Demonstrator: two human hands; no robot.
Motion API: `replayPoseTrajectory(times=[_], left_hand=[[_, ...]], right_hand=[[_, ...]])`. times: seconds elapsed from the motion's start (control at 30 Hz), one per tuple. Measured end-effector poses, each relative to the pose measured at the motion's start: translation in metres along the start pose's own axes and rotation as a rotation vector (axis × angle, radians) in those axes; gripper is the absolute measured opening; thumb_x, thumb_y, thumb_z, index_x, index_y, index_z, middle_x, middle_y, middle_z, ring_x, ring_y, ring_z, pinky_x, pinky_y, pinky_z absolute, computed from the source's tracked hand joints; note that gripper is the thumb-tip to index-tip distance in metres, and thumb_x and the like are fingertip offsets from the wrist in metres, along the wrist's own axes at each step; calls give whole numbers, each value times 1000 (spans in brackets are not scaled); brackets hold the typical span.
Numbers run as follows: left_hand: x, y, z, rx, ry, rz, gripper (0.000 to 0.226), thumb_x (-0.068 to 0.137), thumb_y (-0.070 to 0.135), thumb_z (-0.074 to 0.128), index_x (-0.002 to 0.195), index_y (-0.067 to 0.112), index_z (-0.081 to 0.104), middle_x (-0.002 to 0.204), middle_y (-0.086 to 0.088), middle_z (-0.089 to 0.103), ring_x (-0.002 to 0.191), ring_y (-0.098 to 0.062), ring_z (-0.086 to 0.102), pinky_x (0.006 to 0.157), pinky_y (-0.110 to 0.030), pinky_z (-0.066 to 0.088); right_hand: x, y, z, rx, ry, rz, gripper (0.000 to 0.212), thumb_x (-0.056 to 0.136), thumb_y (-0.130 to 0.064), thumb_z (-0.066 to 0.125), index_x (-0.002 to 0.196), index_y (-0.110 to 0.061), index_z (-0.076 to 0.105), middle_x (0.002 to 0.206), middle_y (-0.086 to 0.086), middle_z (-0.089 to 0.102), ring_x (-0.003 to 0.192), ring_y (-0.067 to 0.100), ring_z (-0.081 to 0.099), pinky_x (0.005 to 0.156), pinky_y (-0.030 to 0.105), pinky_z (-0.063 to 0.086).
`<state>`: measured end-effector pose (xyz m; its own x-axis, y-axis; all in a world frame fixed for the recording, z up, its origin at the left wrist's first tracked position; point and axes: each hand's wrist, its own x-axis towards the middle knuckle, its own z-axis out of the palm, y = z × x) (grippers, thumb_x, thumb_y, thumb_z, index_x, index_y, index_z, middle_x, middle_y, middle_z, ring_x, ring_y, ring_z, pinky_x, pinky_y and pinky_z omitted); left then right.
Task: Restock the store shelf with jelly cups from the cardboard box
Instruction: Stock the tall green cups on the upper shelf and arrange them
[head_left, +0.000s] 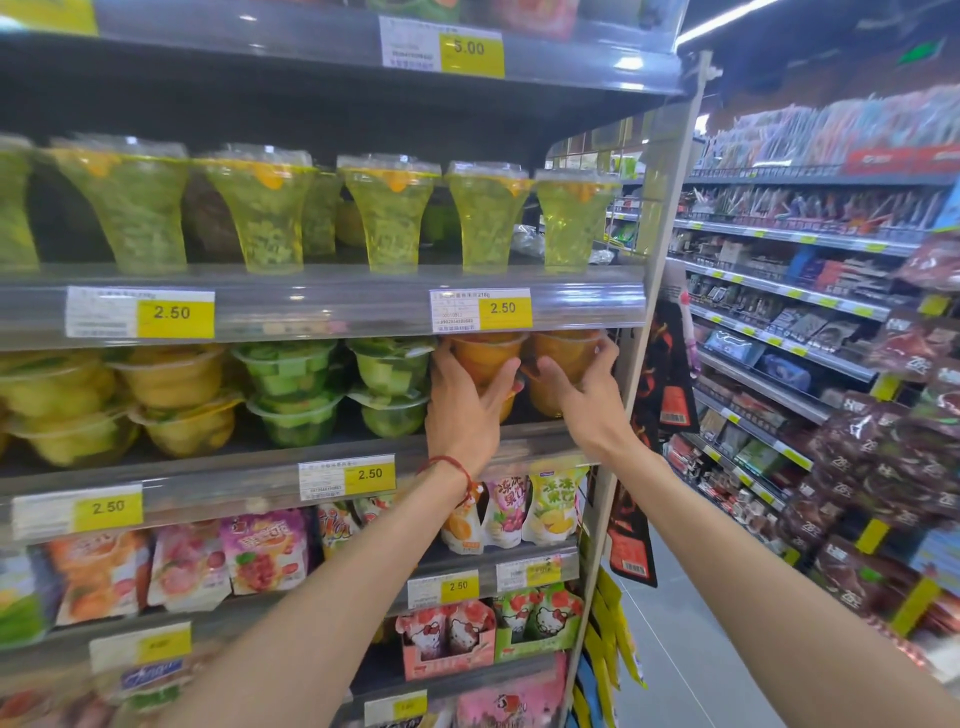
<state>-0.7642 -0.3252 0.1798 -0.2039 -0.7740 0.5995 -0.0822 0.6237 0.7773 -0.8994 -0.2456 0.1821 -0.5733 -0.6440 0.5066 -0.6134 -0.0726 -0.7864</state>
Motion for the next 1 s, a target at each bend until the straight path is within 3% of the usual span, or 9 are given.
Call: replayPoseTrajectory(times=[0.17,0.47,0.7,0.87,0.93,1.0], left_hand=[[1,-2,1,-14,2,4,76,86,56,64,141,16,31,137,-4,50,123,-22,53,94,-30,45],[-2,-2,-1,-16,-5,37,70,89,53,62,140,15,32,136,-4,49,123,-18,53,93,-22,40],[-2,3,-4,-22,-69,35,74,90,49,63,142,12,27,138,-6,47,124,-20,53,98,-28,45],[-6,1,-5,-35,-136,-41,83,80,74,54,142,29,22,133,-6,53,120,-20,59,100,-44,49],[-12,7,-11,-29,-148,-46,84,85,64,57,147,24,18,138,-10,48,127,-21,52,109,-39,41],[-23,15,-19,-9,-158,-10,80,93,42,60,151,10,15,147,-12,36,136,-20,38,110,-25,28]], right_hand=[[-5,1,1,4,14,-15,79,96,-52,60,150,-21,10,138,-1,52,122,17,56,99,27,45],[-14,-4,2,-1,53,5,83,93,-62,58,151,-30,8,143,-3,51,126,17,54,109,46,45],[-21,-14,2,-31,105,20,92,85,-62,66,153,-33,11,148,-2,43,134,17,47,114,42,41],[-30,-19,8,-63,246,86,84,83,-61,63,149,-21,30,143,2,51,134,22,48,111,48,43],[-43,-30,11,-90,280,72,75,87,-52,64,147,-16,36,143,4,49,136,21,41,115,47,37],[-60,-41,14,-105,299,65,69,92,-40,63,149,-13,34,148,6,41,139,19,28,119,46,28]])
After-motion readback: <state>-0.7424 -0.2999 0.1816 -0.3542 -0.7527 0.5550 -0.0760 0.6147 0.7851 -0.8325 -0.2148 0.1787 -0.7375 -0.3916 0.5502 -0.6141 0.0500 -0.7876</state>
